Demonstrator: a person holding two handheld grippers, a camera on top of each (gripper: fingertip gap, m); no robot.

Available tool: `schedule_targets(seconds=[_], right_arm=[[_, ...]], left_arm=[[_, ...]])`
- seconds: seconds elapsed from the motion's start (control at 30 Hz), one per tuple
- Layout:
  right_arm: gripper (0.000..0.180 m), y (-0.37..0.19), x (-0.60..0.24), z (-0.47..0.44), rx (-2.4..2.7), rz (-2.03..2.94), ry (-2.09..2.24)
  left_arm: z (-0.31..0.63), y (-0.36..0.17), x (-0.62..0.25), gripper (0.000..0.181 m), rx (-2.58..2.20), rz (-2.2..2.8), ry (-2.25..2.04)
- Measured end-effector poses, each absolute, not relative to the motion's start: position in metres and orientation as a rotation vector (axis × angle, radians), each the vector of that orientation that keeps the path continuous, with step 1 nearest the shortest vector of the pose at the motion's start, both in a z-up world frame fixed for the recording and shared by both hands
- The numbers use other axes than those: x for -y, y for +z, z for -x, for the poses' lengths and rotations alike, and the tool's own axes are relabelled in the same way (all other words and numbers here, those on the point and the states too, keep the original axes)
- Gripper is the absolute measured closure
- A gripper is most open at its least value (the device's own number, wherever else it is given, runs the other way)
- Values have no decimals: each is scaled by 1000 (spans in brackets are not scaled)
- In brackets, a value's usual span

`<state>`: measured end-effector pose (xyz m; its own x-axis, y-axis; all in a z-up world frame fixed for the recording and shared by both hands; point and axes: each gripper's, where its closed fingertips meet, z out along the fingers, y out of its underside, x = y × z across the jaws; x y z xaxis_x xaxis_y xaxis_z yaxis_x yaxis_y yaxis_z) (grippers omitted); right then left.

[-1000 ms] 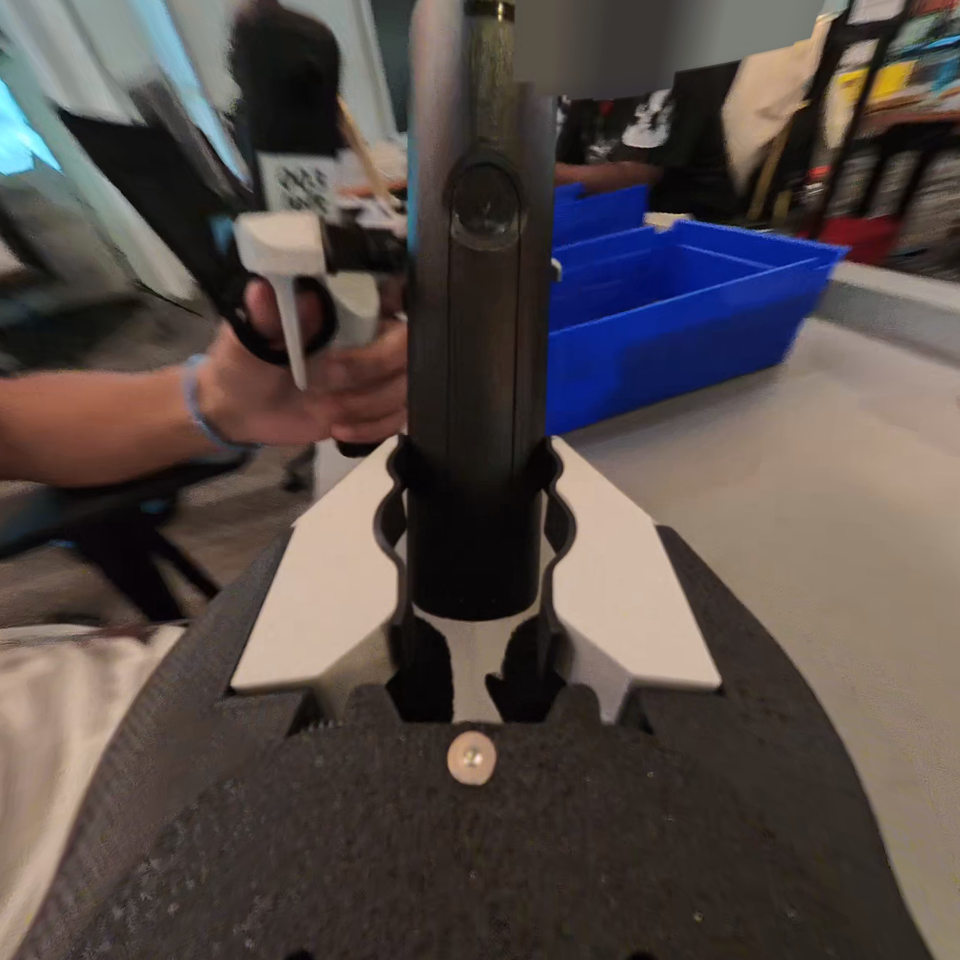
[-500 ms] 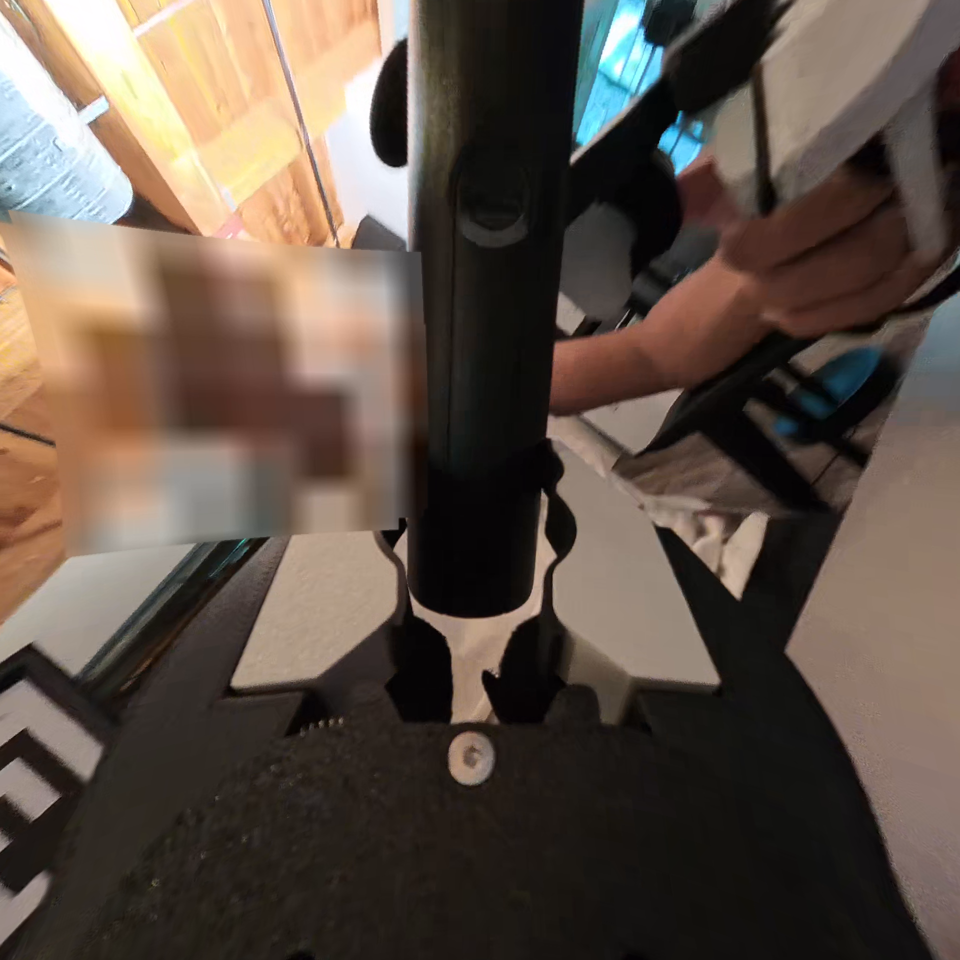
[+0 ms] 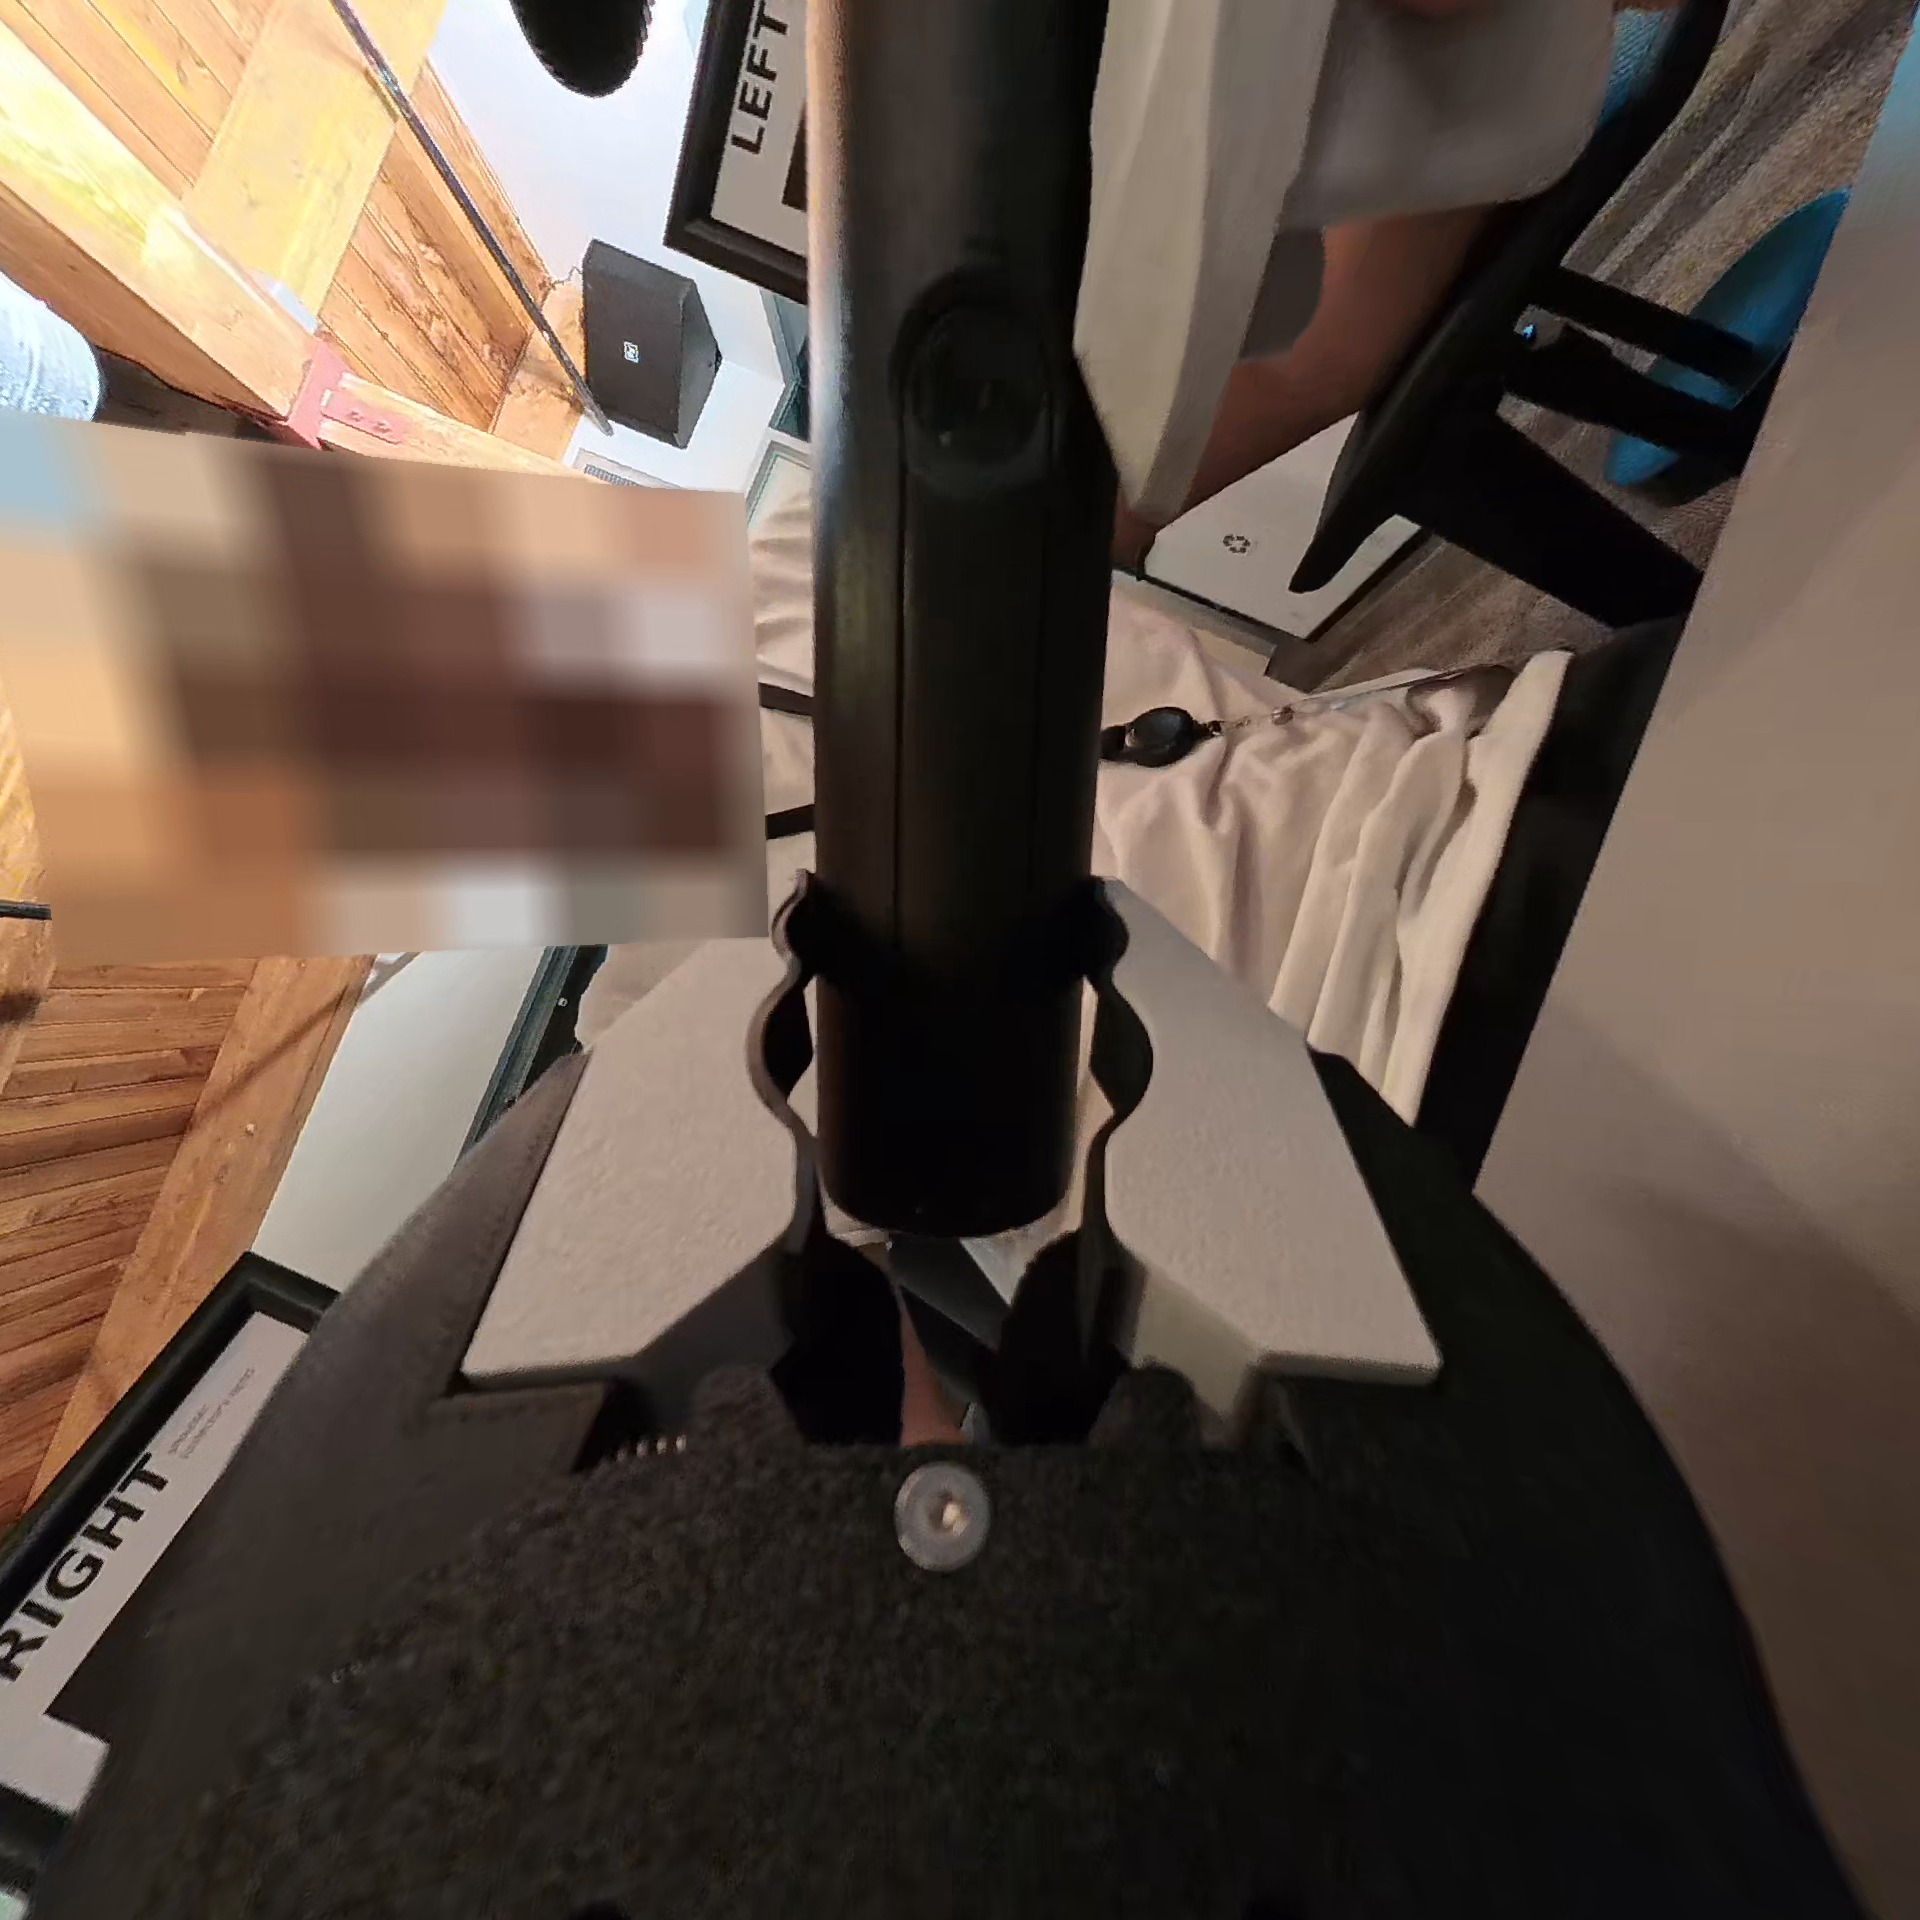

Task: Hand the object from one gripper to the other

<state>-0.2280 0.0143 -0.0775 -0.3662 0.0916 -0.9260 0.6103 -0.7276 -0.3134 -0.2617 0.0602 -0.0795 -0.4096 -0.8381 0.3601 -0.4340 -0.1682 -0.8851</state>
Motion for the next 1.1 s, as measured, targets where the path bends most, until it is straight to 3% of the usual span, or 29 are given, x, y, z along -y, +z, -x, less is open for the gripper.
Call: schedule_targets(seconds=[0.07, 0.13, 0.2, 0.23, 0.33, 0.63, 0.8, 0.93, 1.0, 1.1], right_arm=[[129, -79, -15, 226, -926, -1530, -2147], [129, -79, -13, 225, -922, -1508, -2147], [129, -82, -14, 227, -914, -1521, -2135], [129, -82, -14, 228, -909, -1517, -2128], [129, -81, -15, 228, -908, -1504, -2137], [123, -42, -99, 216, -820, -1804, -2660], [120, -26, -147, 193, -828, -2235, -2939], [120, -28, -165, 195, -1072, -2795, -2845], [122, -21, -165, 199, -1117, -2847, -2887], [140, -29, -159, 205, -1166, -2819, -2767]], left_arm=[[260, -80, -61, 149, -1739, 1471, -1617], [256, -79, -67, 121, -1683, 1504, -1614], [257, -80, -68, 132, -1691, 1487, -1602], [258, -79, -68, 151, -1702, 1466, -1583], [258, -74, -68, 155, -1704, 1407, -1544], [263, -44, -130, 156, -1273, 1490, -1561], [278, -22, -164, 156, -902, 1478, -1768], [283, -15, -172, 156, -774, 1469, -1867], [278, -21, -167, 156, -841, 1504, -1829], [273, -30, -160, 156, -934, 1539, -1785]])
